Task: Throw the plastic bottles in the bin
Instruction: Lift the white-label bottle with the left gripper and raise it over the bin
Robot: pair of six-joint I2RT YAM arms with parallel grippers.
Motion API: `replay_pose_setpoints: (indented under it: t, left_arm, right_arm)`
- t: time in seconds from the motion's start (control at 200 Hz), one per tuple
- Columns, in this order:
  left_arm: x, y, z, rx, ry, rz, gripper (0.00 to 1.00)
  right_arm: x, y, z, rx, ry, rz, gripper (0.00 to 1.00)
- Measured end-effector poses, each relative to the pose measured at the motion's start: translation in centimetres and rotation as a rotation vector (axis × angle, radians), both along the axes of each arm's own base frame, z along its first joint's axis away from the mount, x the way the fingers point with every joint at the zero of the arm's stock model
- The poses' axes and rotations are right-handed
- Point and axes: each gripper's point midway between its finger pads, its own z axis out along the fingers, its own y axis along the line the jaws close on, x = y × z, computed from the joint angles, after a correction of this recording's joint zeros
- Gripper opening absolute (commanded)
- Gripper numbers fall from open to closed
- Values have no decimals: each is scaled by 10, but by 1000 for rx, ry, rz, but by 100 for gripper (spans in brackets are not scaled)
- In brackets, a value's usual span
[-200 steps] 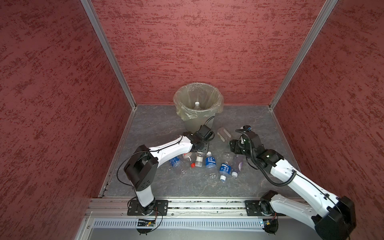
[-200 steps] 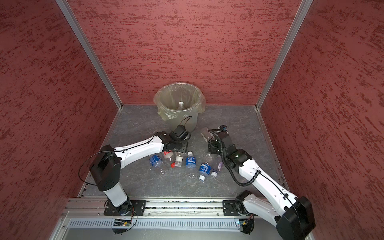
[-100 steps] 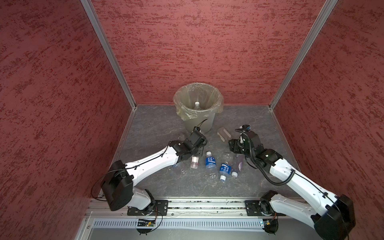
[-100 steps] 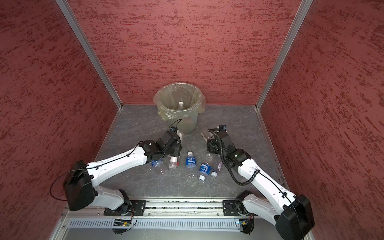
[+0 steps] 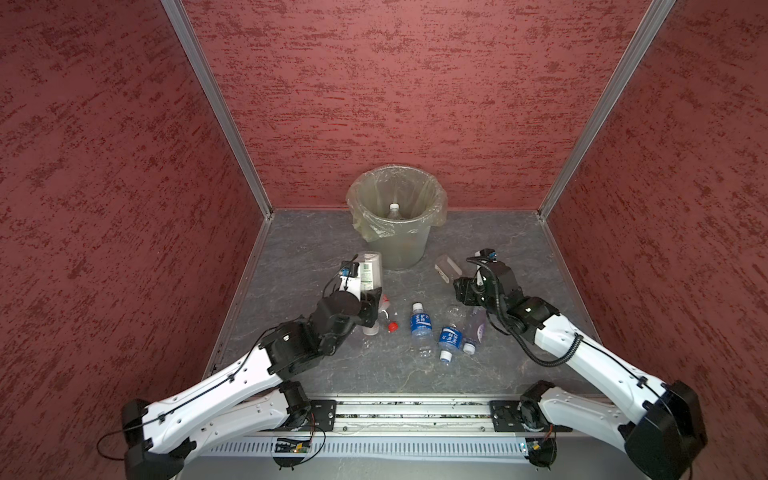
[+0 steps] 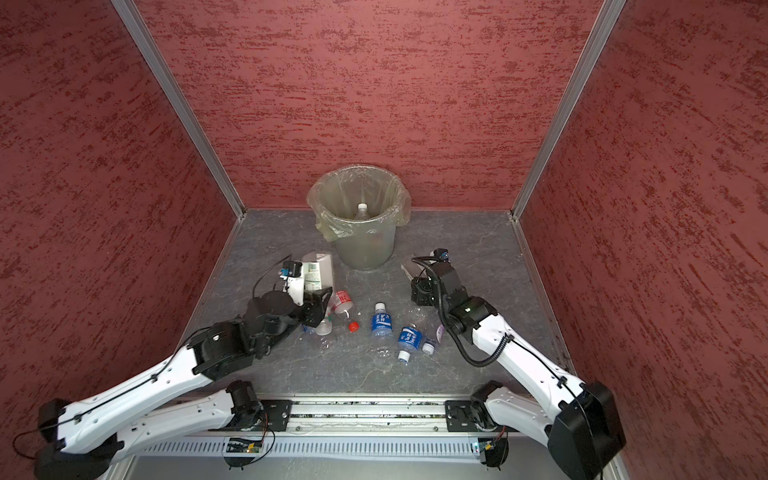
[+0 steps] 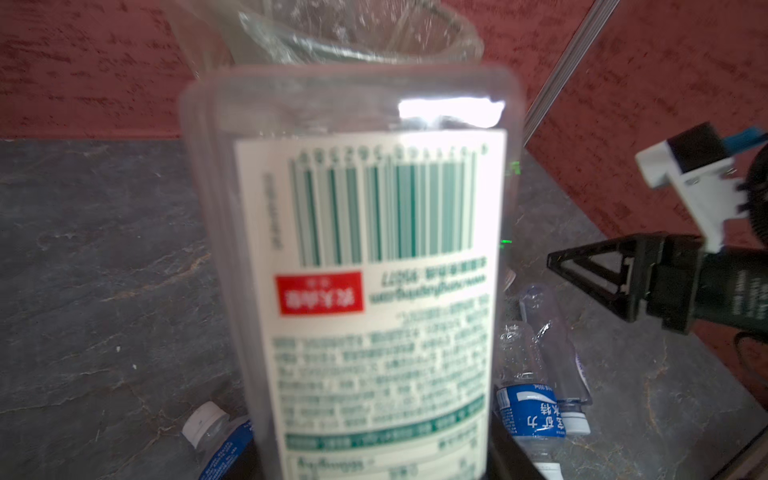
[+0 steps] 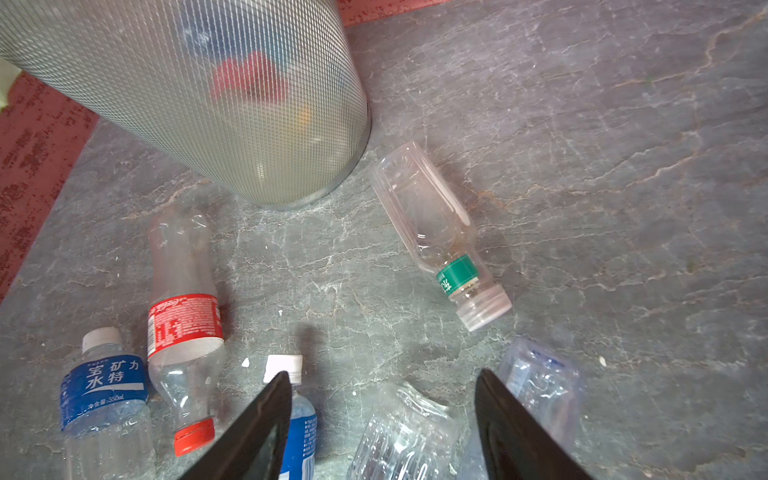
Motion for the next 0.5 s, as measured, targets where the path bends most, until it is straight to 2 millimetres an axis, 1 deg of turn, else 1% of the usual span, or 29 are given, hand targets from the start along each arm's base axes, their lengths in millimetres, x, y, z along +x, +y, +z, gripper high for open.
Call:
replay_pose_setpoints:
  t: [0.12, 0.175, 0.21, 0.28, 0.381, 0.446, 0.496]
  left_arm:
    - [-9, 20, 31, -32, -83, 13, 51]
    - [-10, 25, 47, -33, -119, 14, 51]
    - [-11, 27, 61, -33, -146, 11, 51]
    - [-10, 26, 86, -23, -193, 1, 51]
    - [-3, 18, 121, -4, -259, -15, 50]
    - [6, 12, 138, 7, -290, -22, 50]
    - [18, 9, 149, 12, -306, -18, 50]
  right_arm:
    - [1, 2, -1, 2, 3, 4, 70]
    - [1, 2, -1, 4, 2, 5, 71]
    - [2, 2, -1, 4, 1, 5, 71]
    - [2, 3, -2, 5, 1, 6, 71]
    - [2, 3, -2, 5, 2, 6, 71]
    - [2, 3, -2, 6, 2, 6, 71]
    - [2, 3, -2, 6, 2, 6, 71]
